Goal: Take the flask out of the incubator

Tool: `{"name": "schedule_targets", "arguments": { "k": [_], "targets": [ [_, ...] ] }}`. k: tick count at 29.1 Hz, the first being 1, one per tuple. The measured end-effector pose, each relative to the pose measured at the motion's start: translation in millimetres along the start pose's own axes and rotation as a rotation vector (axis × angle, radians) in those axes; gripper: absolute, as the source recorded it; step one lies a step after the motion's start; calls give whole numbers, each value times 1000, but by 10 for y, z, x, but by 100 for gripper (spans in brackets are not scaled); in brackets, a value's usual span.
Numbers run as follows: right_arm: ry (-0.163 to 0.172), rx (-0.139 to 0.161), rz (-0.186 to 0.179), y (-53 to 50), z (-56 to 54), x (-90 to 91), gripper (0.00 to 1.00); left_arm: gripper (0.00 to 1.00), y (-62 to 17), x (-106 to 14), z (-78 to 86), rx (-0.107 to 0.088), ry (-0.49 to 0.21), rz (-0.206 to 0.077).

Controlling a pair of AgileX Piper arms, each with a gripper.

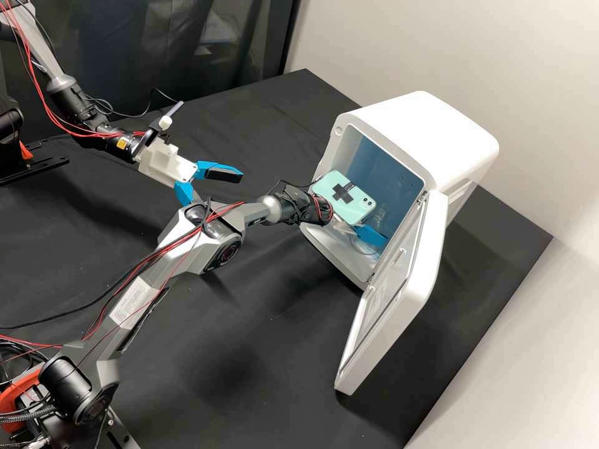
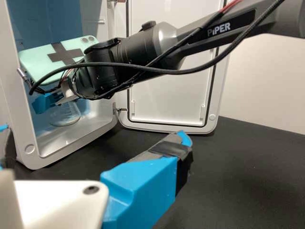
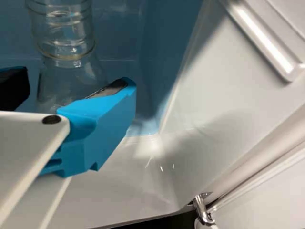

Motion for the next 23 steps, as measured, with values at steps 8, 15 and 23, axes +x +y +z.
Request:
{"name": "schedule_targets", "arguments": {
  "k": [8, 15, 23],
  "targets": [
    [-5, 0, 4, 4, 4, 0, 0, 100, 0, 0, 0, 0, 0, 0],
    [-5, 0, 4, 4, 4, 0, 0, 100, 0, 0, 0, 0, 0, 0],
    [-6, -12, 5, -9, 25, -7, 0, 100, 0, 0, 0, 0, 0, 0]
  ]
}}
